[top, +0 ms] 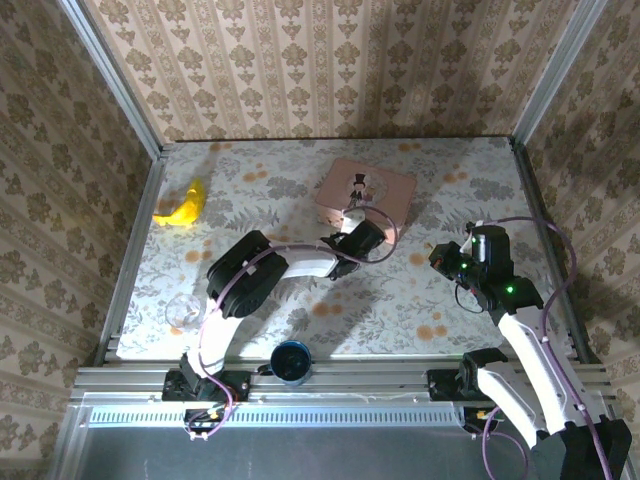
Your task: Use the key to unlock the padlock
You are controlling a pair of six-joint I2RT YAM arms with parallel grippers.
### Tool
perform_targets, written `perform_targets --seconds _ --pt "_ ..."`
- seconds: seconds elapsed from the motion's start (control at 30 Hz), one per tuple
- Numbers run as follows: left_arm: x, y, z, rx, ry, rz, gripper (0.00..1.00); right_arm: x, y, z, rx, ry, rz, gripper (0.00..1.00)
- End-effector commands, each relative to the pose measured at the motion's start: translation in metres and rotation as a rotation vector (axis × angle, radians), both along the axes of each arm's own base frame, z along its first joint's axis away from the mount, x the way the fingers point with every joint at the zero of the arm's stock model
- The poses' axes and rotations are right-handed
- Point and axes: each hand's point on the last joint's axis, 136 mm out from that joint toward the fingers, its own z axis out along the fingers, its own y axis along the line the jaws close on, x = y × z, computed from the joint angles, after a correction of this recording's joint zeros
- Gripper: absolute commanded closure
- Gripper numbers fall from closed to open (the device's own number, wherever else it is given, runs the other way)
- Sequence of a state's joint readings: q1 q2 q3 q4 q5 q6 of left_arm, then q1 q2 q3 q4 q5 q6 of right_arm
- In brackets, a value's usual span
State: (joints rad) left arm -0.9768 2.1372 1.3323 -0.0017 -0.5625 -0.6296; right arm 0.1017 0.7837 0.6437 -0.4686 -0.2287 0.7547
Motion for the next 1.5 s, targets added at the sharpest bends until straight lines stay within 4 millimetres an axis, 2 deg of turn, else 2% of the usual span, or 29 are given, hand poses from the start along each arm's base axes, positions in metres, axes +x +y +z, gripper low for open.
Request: perform_targets --seconds 0.0,0.37,0.57,0.73,0.9,1.07,1.33,1.47 --pt "-0.011 0.026 -0.006 0.04 0.01 0.084 1.0 0.001 0.004 -0.003 0.005 -0.006 0.033 1.0" --pt "-0.022 0.062 -0.002 0.024 -0.016 0.21 1.0 0.004 0.014 -0.007 0.039 -0.004 0.082 1.0" --pt "-0.031 0.095 0.006 0.036 -0.066 0.315 1.0 0.003 0.017 -0.008 0.047 -0.002 0.098 1.0" --pt "-0.043 0.12 0.004 0.053 -0.049 0.374 1.0 0.003 0.02 -0.009 0.056 0.002 0.11 1.0" --pt "-0.057 0.133 0.0 0.032 -0.02 0.415 1.0 0.006 0.023 -0.007 0.067 -0.001 0.124 1.0" --pt "-0.062 0.12 -0.001 0.016 0.008 0.383 1.0 0.007 0.026 -0.01 0.068 0.004 0.133 1.0" --pt "-0.061 0.069 -0.006 -0.058 0.093 0.264 1.0 0.006 0.024 -0.011 0.051 0.01 0.132 1.0" --pt "-0.06 0.059 -0.008 -0.067 0.119 0.231 0.9 0.004 0.022 -0.01 0.04 0.007 0.127 1.0"
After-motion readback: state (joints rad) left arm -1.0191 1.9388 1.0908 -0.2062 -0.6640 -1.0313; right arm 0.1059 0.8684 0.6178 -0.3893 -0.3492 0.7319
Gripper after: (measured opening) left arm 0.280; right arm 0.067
